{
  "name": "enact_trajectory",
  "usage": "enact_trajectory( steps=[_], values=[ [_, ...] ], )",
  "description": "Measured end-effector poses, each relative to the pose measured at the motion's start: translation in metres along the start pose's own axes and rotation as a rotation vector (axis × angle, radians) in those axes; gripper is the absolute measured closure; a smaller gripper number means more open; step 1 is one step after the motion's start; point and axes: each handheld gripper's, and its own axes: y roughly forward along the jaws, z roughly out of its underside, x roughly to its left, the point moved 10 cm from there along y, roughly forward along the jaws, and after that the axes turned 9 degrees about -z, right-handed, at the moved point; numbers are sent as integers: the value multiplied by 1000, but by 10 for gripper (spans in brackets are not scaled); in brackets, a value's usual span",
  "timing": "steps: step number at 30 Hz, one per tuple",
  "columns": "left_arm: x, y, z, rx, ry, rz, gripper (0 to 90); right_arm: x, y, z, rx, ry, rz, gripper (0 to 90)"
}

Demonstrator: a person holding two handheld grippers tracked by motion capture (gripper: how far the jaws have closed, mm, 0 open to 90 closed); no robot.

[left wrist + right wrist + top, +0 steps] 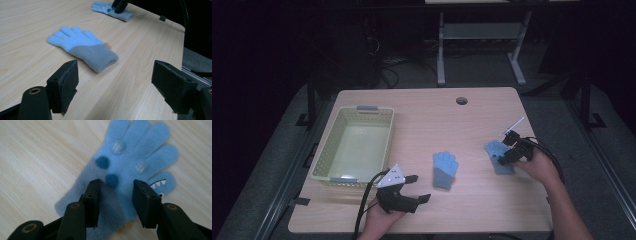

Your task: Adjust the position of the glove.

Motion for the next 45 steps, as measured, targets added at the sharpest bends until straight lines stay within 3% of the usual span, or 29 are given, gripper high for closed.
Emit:
enact_trajectory(
  steps=[8,13,15,16,17,20,24,35,37,41,45],
  values=[
    [-2,2,3,17,2,10,215,2,1,0,-14,37,28,602],
    [-3,2,3,17,3,12,215,5,1,1,-19,53,18,711],
    [-3,2,3,14,-4,11,215,6,2,0,-22,86,9,779],
    [-3,2,3,14,-4,11,215,6,2,0,-22,86,9,779],
    [-2,3,4,16,0,9,215,6,1,0,-37,132,-9,805],
    [-2,3,5,21,3,7,215,5,0,0,-50,161,-31,819],
    [-2,3,4,17,3,4,215,7,-3,-1,-54,188,-12,828],
    [-1,2,5,20,5,0,215,29,-35,-17,-159,192,-13,831],
    [-1,2,4,18,5,-2,215,38,-44,-22,-196,181,-30,831],
    [-1,2,4,18,-1,-3,215,46,-51,-27,-214,167,-29,831],
    [0,1,4,16,-6,-6,215,64,-56,-35,-242,140,-54,827]
  ],
)
